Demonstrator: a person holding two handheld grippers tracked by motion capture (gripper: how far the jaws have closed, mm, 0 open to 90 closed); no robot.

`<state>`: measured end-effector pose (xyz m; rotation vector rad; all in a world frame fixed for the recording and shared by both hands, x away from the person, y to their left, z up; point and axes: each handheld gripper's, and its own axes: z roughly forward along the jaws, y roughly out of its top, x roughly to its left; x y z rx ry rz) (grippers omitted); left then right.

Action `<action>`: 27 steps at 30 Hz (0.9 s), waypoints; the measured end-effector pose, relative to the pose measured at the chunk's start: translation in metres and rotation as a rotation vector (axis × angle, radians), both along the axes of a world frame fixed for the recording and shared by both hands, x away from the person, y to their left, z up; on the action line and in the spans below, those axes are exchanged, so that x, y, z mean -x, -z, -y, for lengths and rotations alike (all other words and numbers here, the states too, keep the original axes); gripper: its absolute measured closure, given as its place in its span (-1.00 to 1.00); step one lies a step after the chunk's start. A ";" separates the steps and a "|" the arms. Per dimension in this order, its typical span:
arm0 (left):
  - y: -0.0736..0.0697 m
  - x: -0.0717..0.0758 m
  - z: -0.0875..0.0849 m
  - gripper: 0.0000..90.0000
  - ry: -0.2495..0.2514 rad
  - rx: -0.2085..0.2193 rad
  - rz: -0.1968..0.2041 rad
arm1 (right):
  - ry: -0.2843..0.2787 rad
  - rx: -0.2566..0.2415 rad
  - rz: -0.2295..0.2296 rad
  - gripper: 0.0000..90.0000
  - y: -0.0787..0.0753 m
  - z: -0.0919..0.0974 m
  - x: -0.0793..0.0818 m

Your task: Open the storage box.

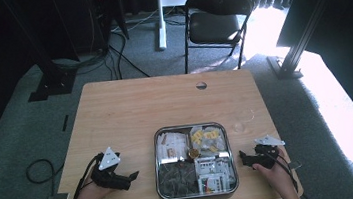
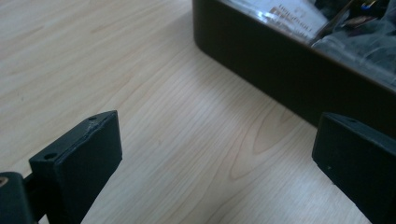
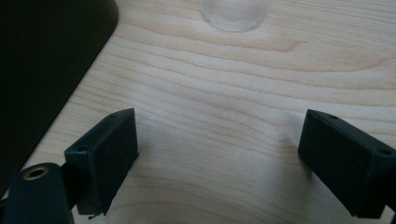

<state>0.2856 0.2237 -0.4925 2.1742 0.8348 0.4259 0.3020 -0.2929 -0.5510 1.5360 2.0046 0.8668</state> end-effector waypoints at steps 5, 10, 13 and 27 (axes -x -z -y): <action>-0.004 -0.002 0.010 -0.96 0.033 0.014 0.002 | 0.000 0.001 0.000 -0.75 0.000 0.000 0.000; -0.007 -0.003 0.022 -0.96 0.068 0.019 0.009 | 0.000 0.000 0.000 -0.75 0.000 0.000 0.000; -0.008 -0.002 0.027 -0.96 0.082 0.023 0.011 | 0.000 0.000 0.000 -0.75 0.000 0.000 0.000; -0.013 -0.008 0.052 -0.96 0.154 0.038 0.014 | 0.000 0.000 0.000 -0.75 0.000 0.000 0.000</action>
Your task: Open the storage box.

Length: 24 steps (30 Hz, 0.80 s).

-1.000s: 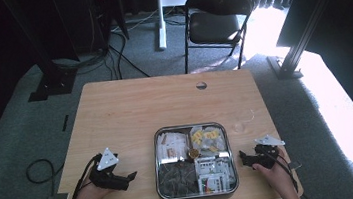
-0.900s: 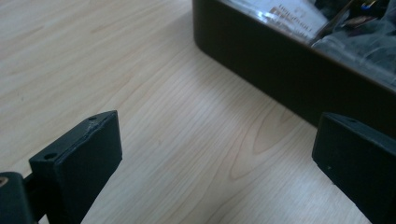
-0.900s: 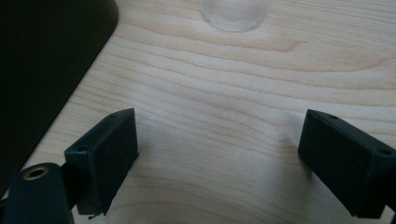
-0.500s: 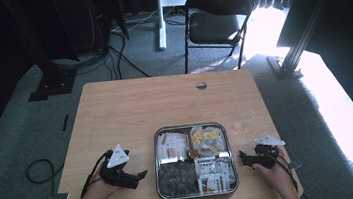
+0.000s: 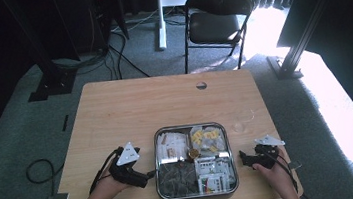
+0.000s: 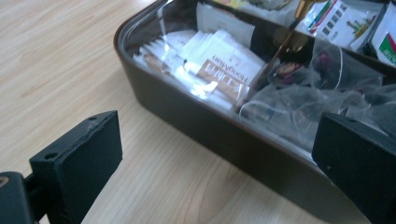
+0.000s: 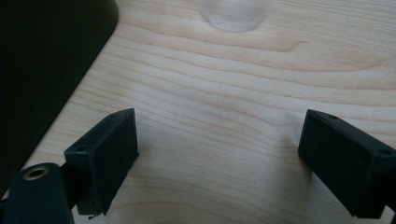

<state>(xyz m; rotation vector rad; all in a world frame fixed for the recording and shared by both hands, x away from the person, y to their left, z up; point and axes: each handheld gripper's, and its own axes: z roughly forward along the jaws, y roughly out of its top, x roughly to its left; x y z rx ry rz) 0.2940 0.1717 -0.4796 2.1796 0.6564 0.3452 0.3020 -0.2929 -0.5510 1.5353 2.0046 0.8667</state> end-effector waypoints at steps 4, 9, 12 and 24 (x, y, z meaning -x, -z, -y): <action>0.000 -0.001 0.008 -0.96 0.019 -0.009 -0.008 | 0.000 0.000 0.000 -0.75 0.000 0.000 0.000; 0.001 -0.002 0.017 -0.91 0.036 -0.009 -0.004 | 0.000 0.000 0.000 -0.75 0.000 0.000 0.000; -0.001 -0.003 0.022 -0.91 0.045 -0.006 -0.004 | 0.000 0.000 0.000 -0.75 0.000 0.000 0.000; -0.006 -0.007 0.049 -0.91 0.100 -0.022 0.002 | 0.000 0.000 0.000 -0.75 0.000 0.000 0.000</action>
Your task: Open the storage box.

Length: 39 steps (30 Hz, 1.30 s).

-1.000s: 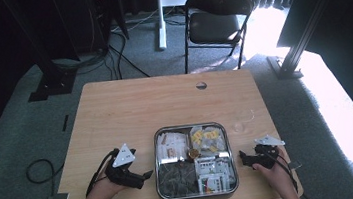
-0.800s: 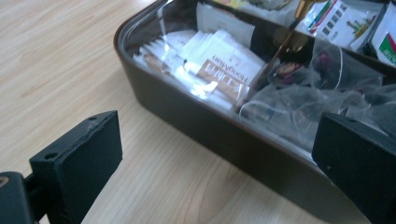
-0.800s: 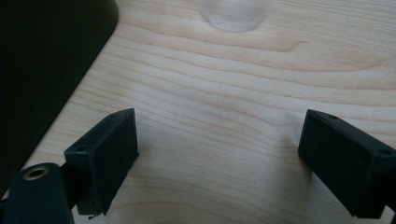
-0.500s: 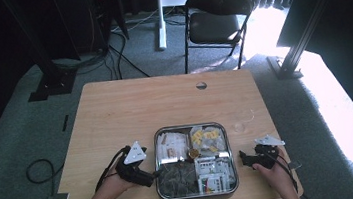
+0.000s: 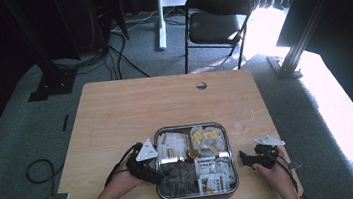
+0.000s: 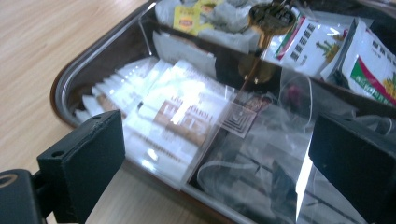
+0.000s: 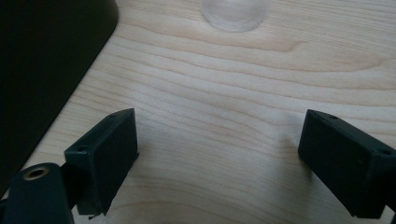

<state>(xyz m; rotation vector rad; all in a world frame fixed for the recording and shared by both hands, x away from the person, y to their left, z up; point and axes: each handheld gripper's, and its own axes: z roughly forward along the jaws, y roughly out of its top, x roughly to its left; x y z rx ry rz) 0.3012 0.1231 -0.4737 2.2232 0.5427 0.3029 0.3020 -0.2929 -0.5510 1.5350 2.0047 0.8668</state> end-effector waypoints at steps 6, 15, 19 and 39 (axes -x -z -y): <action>0.000 -0.004 0.013 -0.91 0.024 -0.015 -0.002 | 0.000 0.000 0.000 -0.75 0.000 0.000 0.000; -0.002 -0.012 0.035 -0.91 0.056 -0.008 -0.007 | 0.000 0.000 0.000 -0.75 0.000 0.000 0.000; -0.005 -0.013 0.044 -0.87 0.058 -0.002 0.004 | 0.000 0.000 0.000 -0.75 0.000 0.000 0.000; 0.000 -0.020 0.077 -0.49 0.119 -0.031 -0.018 | 0.000 0.000 0.000 -0.75 0.000 0.000 0.000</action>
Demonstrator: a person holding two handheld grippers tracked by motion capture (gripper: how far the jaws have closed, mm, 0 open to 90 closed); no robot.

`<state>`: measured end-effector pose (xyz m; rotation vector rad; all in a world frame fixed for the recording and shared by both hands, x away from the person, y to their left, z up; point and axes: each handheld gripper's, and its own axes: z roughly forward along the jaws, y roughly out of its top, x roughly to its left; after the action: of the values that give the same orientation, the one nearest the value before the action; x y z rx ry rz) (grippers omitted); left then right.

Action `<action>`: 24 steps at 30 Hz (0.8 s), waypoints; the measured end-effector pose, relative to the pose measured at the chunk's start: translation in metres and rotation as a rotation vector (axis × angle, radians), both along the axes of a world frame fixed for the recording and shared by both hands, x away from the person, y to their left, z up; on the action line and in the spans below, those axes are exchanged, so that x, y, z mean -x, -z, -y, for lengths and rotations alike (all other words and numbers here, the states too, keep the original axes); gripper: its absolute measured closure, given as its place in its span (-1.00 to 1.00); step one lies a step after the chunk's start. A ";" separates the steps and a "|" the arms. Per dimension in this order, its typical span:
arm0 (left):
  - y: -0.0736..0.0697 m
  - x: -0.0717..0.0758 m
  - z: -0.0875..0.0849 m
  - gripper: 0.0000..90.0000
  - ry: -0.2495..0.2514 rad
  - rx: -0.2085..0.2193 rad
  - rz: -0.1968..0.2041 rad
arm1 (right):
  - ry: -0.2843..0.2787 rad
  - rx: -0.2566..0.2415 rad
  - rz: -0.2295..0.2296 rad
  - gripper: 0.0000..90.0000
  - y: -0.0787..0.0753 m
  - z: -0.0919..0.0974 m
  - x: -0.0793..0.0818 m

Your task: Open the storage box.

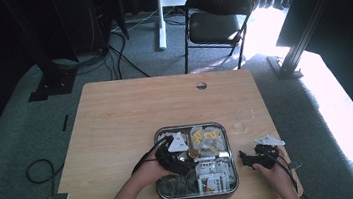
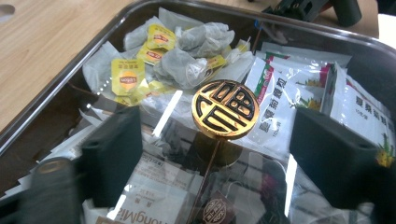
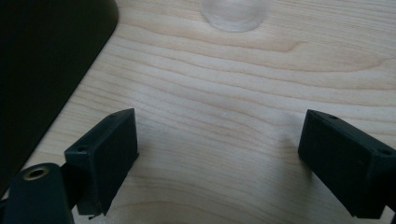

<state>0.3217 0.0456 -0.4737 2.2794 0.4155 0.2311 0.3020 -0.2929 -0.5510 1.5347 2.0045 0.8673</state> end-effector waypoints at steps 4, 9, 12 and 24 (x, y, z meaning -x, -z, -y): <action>0.001 -0.002 0.004 -0.49 0.001 0.000 -0.007 | 0.000 0.000 0.000 -0.75 0.000 0.000 0.000; 0.004 -0.001 0.008 -0.38 0.017 -0.007 -0.003 | 0.000 0.000 0.000 -0.75 0.000 0.000 0.000; 0.003 -0.002 0.009 -0.26 0.019 0.002 -0.009 | 0.000 0.000 0.000 -0.75 0.000 0.000 0.000; 0.005 -0.006 0.013 0.18 0.015 0.008 -0.031 | 0.000 0.000 0.000 -0.75 0.000 0.000 0.000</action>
<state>0.3275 0.0323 -0.4785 2.2797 0.4139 0.1864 0.3020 -0.2929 -0.5510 1.5351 2.0042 0.8675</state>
